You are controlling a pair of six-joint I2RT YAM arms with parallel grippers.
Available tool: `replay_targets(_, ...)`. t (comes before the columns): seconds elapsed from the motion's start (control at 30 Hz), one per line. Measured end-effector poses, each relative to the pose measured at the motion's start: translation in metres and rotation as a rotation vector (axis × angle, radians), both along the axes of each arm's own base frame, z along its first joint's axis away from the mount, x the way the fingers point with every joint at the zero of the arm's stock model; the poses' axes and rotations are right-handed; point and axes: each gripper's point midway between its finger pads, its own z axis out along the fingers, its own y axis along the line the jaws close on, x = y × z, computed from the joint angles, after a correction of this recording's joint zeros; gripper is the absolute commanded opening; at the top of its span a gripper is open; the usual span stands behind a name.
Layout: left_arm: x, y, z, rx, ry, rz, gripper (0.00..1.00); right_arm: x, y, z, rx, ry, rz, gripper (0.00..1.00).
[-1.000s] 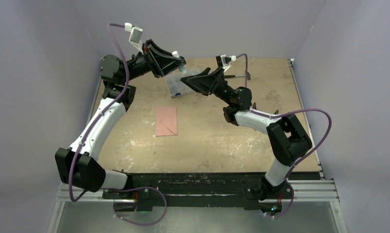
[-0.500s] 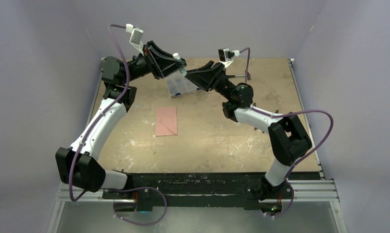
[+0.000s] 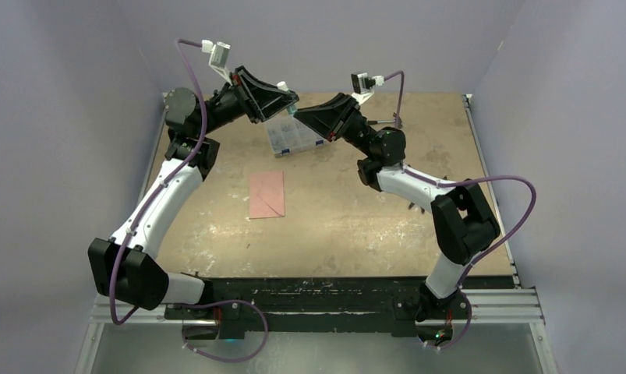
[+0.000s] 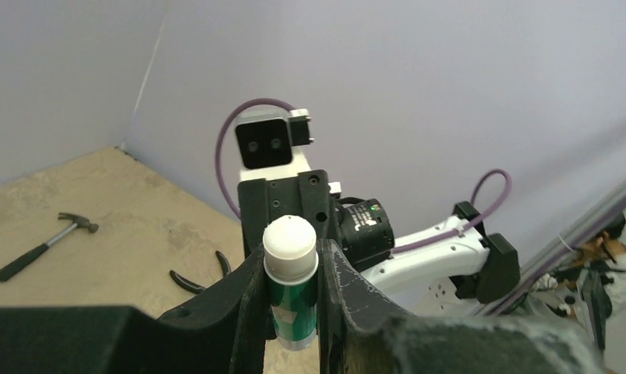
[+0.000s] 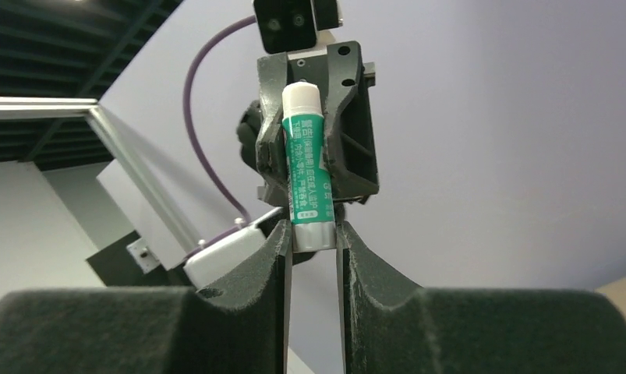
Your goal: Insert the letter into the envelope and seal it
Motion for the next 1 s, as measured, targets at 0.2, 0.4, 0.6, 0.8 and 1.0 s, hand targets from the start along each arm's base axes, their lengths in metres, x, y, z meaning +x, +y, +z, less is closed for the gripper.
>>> replay_targets(0.2, 0.038, 0.009, -0.024, 0.046, 0.203, 0.187, 0.0, 0.032, 0.009, -0.017, -0.172, 0.006, -0.188, 0.0)
replay_targets(0.4, 0.072, 0.03, -0.052, 0.085, 0.426, 0.409, 0.0, 0.064, 0.024, -0.035, -0.419, -0.004, -0.453, 0.0)
replay_targets(0.6, 0.102, 0.043, -0.106, 0.154, 0.646, 0.54, 0.0, 0.095, 0.03, -0.08, -0.742, 0.111, -0.77, 0.0)
replay_targets(0.8, 0.098, 0.036, -0.127, 0.21, 0.713, 0.513, 0.0, 0.087, 0.02, -0.091, -0.852, 0.098, -0.779, 0.75)
replay_targets(1.0, 0.086, 0.02, -0.1, 0.204, 0.555, 0.355, 0.0, 0.064, -0.026, -0.014, -0.616, 0.025, -0.673, 0.81)
